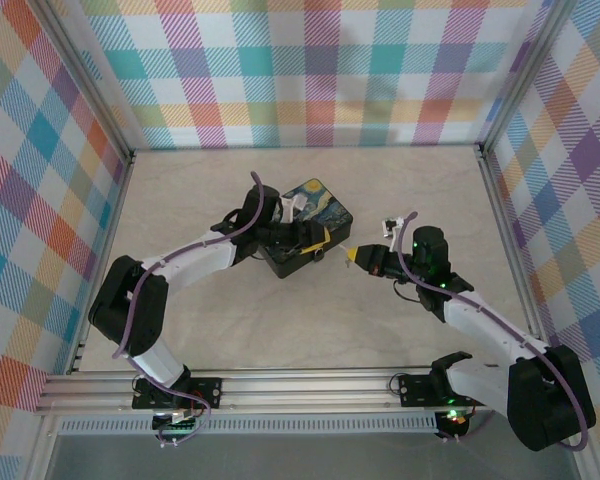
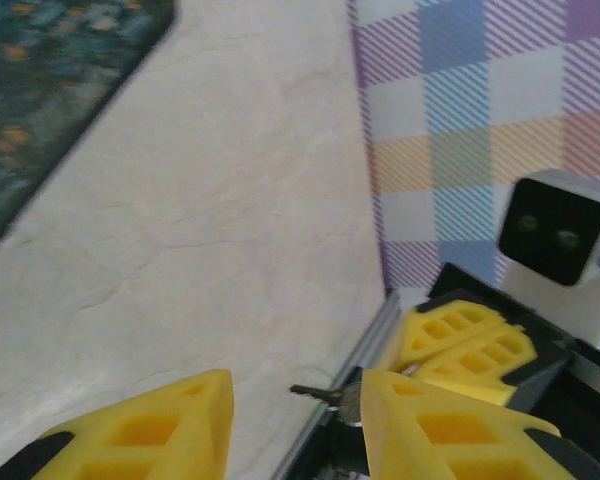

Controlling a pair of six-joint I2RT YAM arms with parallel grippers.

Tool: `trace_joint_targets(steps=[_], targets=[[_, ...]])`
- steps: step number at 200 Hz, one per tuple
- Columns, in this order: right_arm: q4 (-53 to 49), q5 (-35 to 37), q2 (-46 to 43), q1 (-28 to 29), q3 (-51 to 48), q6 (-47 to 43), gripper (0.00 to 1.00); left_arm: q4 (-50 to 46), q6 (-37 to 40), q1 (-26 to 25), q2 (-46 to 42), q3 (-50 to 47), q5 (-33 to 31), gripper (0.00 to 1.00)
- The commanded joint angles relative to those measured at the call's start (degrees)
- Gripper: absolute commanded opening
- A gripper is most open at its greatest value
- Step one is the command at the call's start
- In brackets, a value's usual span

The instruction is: Unlock the padlock with the key

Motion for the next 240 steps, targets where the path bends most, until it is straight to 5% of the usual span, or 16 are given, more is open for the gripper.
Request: trace_joint_targets(steps=[1,64,102,163,240], targets=[[-5.7,3.1,-0.3,-0.5,3.0,-3.8,0.00,-10.3,5.3,-1.4,-3.6,2.1,-10.2,0.39],[-22.4,11.6,4.8,-3.9,10.6,-9.3,0.00,-18.1,-7.1,-17.0,-0.6,2.3,-49.1,0.48],[-24.7,12.2,4.7,-6.3,11.7,-10.9,0.00,-11.7,-13.1,-20.4,5.7,2.8,-58.4,0.49],[-24.3,10.7,5.4,-10.6,10.9,-11.3,0.00,-15.7,-21.8,-23.9,16.4,12.4,-70.2,0.51],[-23.8,7.2,6.1,-13.0,10.7,-13.5,0.00,-32.8,-30.3,-25.3,24.0,23.6,-76.7,0.51]])
